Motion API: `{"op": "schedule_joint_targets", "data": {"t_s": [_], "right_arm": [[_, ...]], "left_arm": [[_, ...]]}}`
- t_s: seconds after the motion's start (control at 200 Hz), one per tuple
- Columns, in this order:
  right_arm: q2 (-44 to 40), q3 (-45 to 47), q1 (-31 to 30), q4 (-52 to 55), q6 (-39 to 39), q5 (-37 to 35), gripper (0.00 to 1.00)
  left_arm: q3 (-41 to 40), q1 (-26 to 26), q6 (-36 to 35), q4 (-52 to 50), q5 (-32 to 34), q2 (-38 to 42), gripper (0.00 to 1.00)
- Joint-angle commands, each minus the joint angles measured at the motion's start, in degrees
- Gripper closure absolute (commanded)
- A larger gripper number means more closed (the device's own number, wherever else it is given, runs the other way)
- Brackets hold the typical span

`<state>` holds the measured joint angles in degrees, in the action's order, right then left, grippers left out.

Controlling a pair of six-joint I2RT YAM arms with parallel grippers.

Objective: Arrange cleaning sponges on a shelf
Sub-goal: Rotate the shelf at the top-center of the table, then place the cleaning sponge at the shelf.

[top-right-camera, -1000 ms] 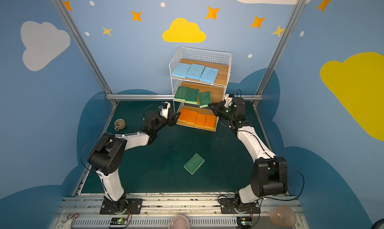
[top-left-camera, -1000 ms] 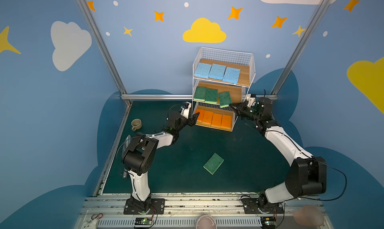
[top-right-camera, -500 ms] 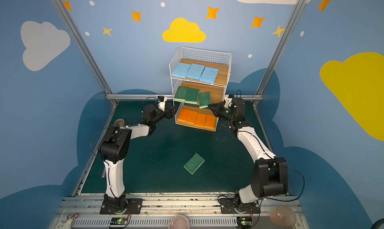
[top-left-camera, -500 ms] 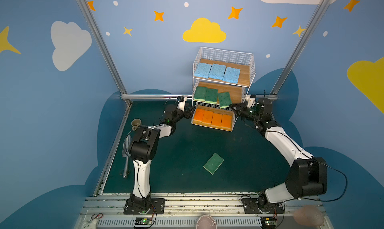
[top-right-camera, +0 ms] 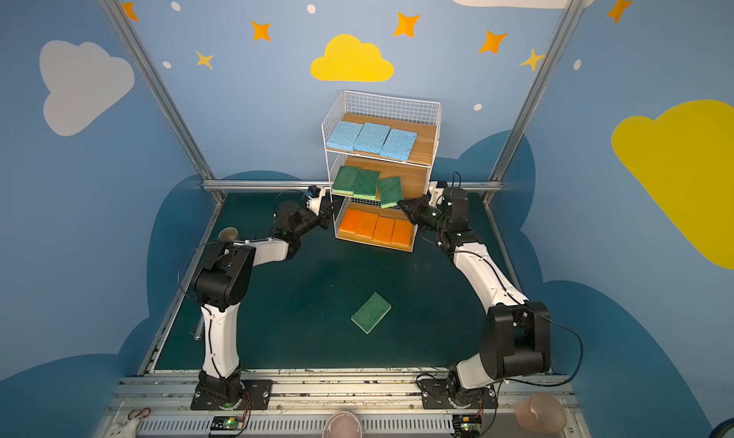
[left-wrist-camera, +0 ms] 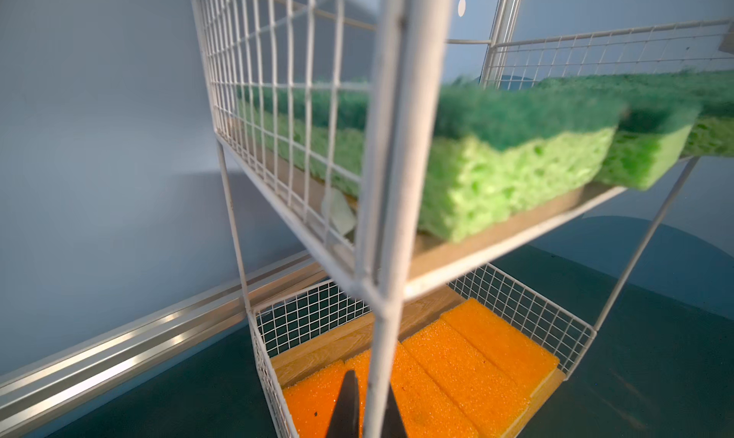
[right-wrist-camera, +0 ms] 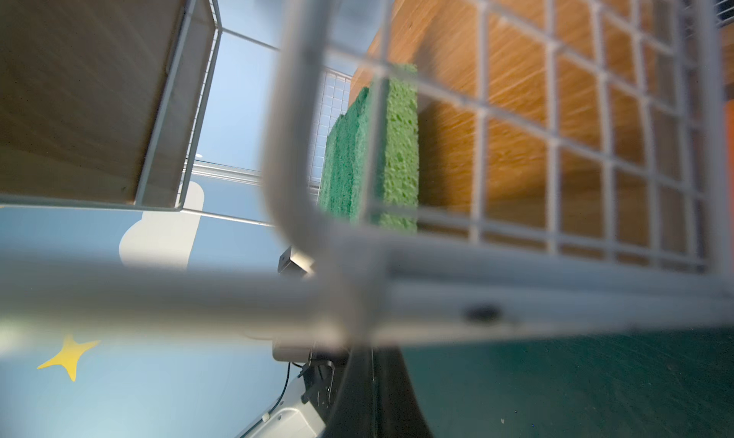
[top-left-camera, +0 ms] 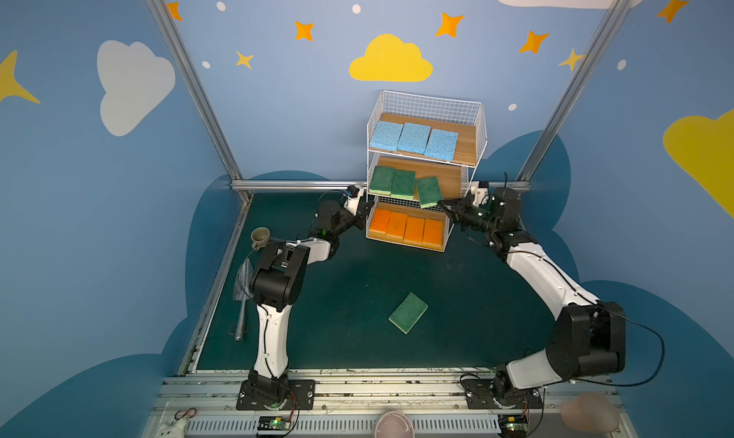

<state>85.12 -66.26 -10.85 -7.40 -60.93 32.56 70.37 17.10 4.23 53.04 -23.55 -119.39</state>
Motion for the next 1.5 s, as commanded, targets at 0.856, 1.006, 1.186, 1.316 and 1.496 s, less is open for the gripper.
{"op": "schedule_joint_targets", "data": {"t_s": [0.856,1.006,1.186,1.316,1.496], "right_arm": [[2.49,-4.28,3.95,4.66,3.8,3.21,1.0],[4.24,-6.4,3.95,4.22,3.71,3.96,1.0],[6.91,-8.65,3.05,3.12,3.45,5.62,1.0],[8.6,-9.62,2.35,0.39,3.09,8.62,1.0],[9.62,-10.28,2.07,-0.96,4.04,12.27,1.0]], "left_arm": [[-15.99,5.57,7.29,5.5,4.15,12.17,0.97],[-15.66,5.21,7.81,5.36,3.74,11.91,0.97],[-15.79,5.19,9.2,6.41,3.73,10.85,0.97],[-15.79,5.12,9.09,6.37,3.6,10.72,0.97],[-15.87,4.4,9.61,6.33,3.18,10.92,0.97]]}}
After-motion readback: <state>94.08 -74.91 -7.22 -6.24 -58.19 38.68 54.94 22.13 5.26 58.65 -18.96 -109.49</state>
